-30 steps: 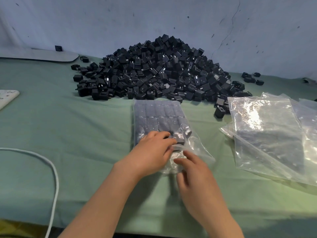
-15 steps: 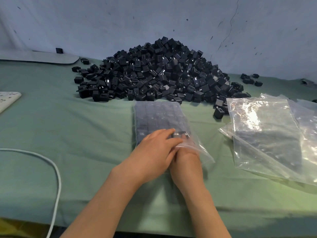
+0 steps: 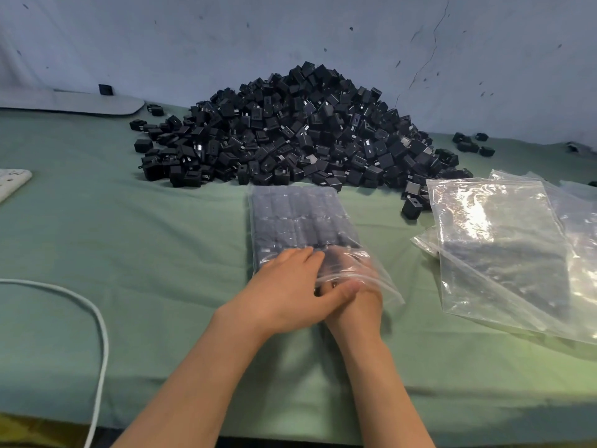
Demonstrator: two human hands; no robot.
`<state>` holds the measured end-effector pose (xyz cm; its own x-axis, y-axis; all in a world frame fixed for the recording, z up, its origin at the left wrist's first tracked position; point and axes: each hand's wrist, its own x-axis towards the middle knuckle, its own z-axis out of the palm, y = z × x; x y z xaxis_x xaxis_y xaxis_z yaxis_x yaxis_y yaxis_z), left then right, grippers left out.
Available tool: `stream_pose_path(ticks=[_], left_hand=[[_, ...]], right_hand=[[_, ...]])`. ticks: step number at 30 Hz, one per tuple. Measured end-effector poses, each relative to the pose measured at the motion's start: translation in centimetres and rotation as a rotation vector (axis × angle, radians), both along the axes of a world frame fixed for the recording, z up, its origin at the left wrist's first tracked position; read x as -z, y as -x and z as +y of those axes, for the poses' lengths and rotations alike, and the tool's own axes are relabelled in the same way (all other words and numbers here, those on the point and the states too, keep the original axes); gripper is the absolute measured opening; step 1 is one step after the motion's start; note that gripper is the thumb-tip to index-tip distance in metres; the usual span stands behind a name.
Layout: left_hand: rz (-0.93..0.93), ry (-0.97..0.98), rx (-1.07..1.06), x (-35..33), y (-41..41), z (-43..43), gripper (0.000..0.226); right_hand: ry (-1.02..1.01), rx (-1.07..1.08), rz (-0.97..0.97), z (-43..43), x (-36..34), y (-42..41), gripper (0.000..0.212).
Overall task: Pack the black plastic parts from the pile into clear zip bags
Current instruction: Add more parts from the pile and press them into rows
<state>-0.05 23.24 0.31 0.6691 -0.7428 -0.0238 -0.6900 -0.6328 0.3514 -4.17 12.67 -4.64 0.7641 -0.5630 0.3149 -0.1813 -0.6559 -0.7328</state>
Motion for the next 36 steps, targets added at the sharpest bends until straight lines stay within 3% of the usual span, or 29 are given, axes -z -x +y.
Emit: stream_pose_path(ticks=[4,8,9,12,15,22,33,36], left_hand=[[0.006,-0.037,0.004,-0.1,-0.1,-0.2,0.087],[0.004,-0.068,0.004,0.0,0.0,-0.3,0.089],[0.005,-0.067,0.004,-0.1,0.1,-0.3,0.089],[0.014,-0.065,0.003,0.0,0.1,-0.2,0.089],[0.013,-0.074,0.004,0.1,0.0,-0.2,0.088],[-0.003,-0.039,-0.005,0.6,0.2,0.0,0.087],[-0.064,0.044,0.054,0.2,0.5,-0.1,0.06],[-0.052,0.04,0.048,0.2,0.5,-0.1,0.059]], right_hand=[[-0.104,0.046,0.038,0.4,-0.2,-0.4,0.013],[-0.565,0.108,-0.206,0.8,-0.3,0.3,0.028],[-0.577,0.099,-0.215,1.0,-0.2,0.6,0.032],[-0.389,0.059,-0.219,0.8,0.1,0.6,0.031],[-0.065,0.026,-0.071,0.2,0.1,0.2,0.027],[0.126,-0.04,0.1,-0.6,0.2,-0.5,0.018],[0.076,0.042,0.051,-0.2,0.4,-0.1,0.031],[-0.035,0.041,-0.048,0.0,0.3,-0.2,0.028]])
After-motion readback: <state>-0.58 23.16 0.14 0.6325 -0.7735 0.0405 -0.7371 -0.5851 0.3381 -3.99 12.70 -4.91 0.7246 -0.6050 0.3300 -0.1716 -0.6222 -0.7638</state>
